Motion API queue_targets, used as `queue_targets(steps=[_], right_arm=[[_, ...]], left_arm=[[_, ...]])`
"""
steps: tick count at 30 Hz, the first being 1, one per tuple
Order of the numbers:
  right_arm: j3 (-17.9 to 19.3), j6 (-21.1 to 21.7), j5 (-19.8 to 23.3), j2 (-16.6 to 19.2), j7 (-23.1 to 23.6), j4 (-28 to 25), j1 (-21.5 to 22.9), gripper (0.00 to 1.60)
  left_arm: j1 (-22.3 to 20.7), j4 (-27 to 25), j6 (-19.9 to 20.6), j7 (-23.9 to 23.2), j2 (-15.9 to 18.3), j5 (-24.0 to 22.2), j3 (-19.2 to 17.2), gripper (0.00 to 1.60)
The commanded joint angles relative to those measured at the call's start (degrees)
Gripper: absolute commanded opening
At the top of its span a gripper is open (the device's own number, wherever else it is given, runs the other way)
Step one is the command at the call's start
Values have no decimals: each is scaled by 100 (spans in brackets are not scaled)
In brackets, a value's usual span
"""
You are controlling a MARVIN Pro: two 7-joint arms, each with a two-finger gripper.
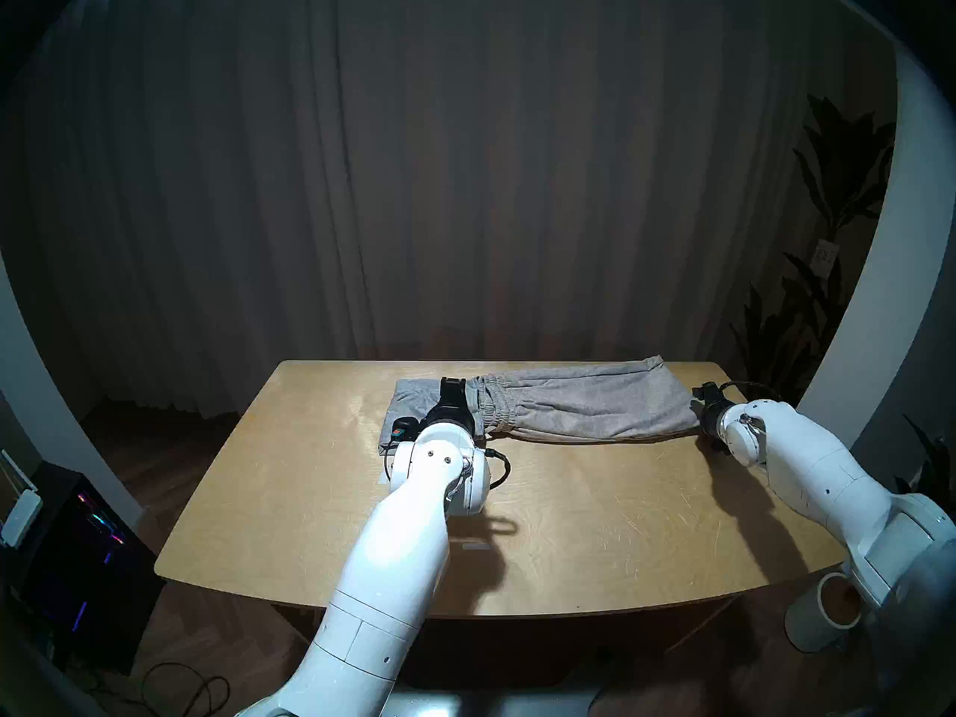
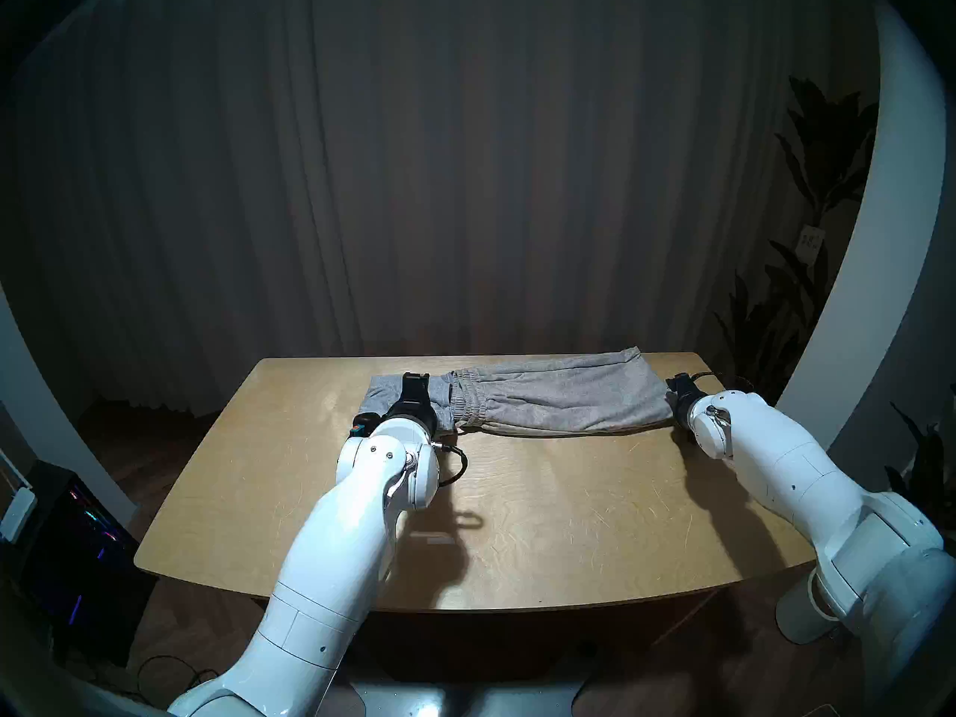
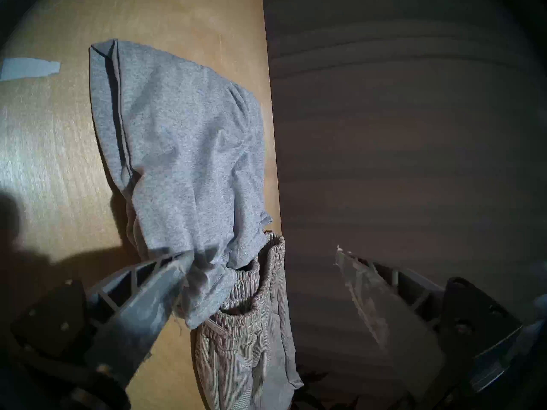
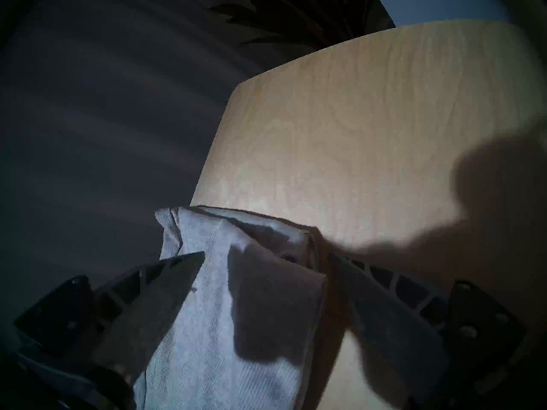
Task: Fold pants twice and stack them
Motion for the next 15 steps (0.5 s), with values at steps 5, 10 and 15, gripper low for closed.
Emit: queue_targets(steps=[5, 10, 15], right_arm=[[-152, 149, -134, -523, 187, 531, 311, 160], [-219, 193, -201, -669, 201, 725, 431, 160], [-284, 210, -279, -815, 308, 948, 513, 160]], left_arm=[[-194, -12, -63, -26, -45, 16, -40, 160], [-192, -27, -102, -9, -44, 13, -72, 160], [-171, -64, -131, -1, -39, 25, -101, 160]])
